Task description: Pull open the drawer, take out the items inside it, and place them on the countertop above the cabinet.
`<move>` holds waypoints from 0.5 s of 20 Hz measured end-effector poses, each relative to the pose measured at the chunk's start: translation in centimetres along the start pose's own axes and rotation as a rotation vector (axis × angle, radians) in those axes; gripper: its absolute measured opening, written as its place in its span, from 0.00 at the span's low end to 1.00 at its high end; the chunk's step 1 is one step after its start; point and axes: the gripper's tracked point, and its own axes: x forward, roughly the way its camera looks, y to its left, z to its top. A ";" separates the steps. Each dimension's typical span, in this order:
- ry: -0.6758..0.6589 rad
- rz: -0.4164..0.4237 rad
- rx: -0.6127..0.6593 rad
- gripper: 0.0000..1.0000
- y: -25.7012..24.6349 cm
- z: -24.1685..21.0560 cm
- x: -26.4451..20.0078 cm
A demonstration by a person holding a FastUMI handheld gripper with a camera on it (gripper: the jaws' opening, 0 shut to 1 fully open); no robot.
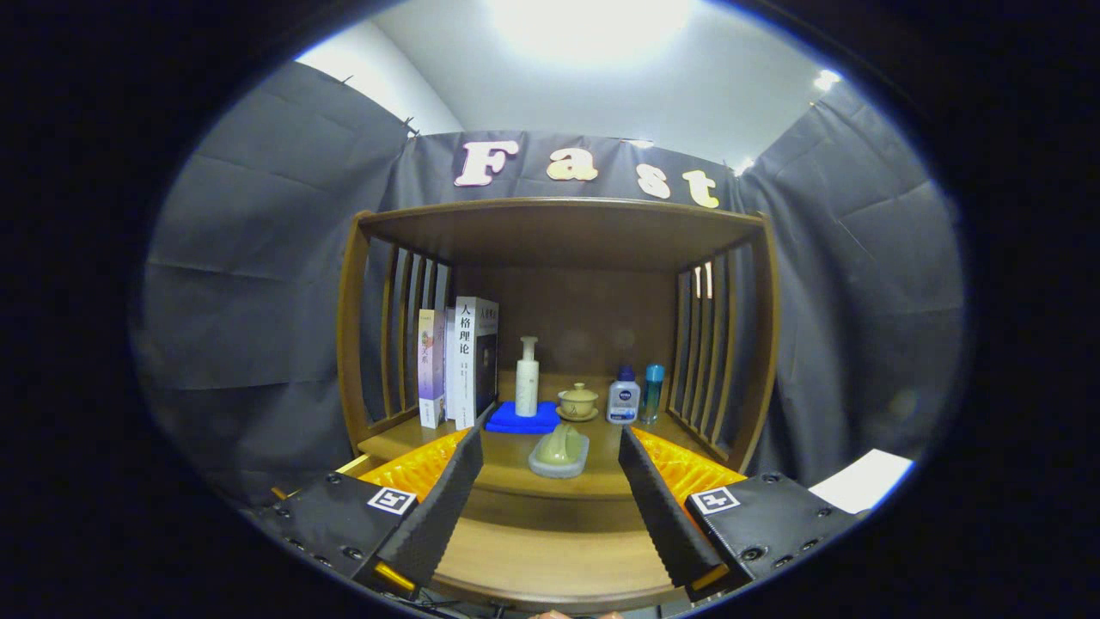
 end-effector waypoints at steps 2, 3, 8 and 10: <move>-0.004 -0.037 0.004 1.00 -1.3 -1.4 -1.9; 0.001 -0.065 0.005 1.00 -2.0 -2.2 -2.9; 0.049 -0.076 0.063 1.00 -2.2 -6.5 -6.7; 0.078 -0.061 0.077 0.99 -1.7 -8.1 -8.0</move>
